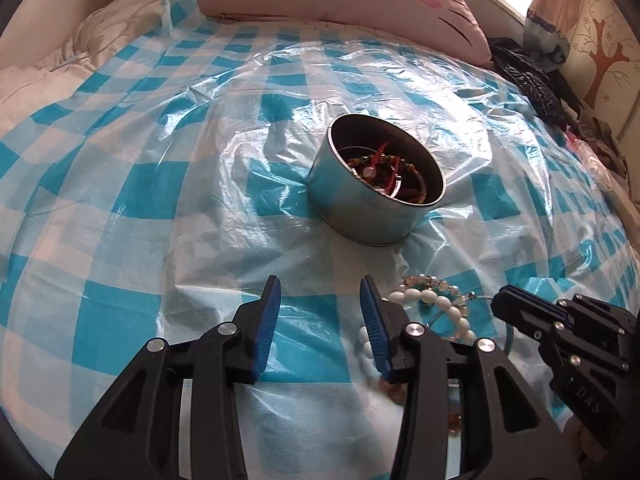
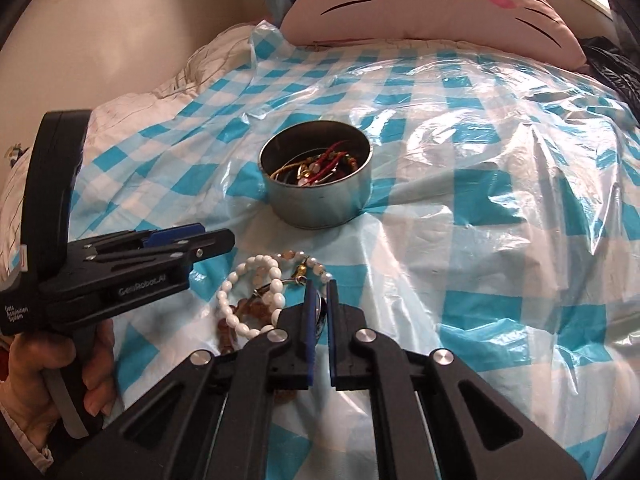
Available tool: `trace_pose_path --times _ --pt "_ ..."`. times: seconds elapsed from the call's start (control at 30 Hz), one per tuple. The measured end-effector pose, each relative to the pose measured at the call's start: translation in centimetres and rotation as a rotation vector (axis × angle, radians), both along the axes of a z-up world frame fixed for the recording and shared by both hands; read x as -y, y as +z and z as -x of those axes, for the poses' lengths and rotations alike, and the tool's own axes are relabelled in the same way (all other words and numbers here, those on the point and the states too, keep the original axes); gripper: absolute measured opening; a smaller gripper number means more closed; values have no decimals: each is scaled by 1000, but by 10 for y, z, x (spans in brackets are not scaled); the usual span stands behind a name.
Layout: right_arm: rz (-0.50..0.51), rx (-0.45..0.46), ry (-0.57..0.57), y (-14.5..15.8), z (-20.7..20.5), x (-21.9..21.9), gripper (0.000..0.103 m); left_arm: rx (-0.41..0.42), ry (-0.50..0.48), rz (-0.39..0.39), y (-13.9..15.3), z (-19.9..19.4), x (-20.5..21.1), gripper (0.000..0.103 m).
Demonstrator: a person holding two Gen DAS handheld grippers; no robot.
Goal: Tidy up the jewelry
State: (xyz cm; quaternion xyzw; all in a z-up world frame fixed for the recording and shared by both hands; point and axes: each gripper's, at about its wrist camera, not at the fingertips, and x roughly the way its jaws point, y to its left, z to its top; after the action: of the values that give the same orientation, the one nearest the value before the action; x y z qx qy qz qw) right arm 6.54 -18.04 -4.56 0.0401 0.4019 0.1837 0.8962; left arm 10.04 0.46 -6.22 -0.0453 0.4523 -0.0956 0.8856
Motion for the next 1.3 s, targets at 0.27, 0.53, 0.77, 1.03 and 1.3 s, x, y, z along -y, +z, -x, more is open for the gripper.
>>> trace_pose_path --times 0.27,0.53,0.77,1.03,1.3 --pt "14 7 -121 -1 -5 28 6 -12 -111 -19 -2 3 27 45" --pt "41 -88 -125 -20 -16 26 10 -53 -200 -63 -16 6 46 21" --pt "102 -112 -102 -27 -16 15 7 -49 -188 19 -8 15 39 7" --pt "-216 -36 -147 -5 -3 54 6 23 -83 313 17 28 1 7" --pt "-270 35 -206 10 8 68 6 92 -31 173 28 43 8 7"
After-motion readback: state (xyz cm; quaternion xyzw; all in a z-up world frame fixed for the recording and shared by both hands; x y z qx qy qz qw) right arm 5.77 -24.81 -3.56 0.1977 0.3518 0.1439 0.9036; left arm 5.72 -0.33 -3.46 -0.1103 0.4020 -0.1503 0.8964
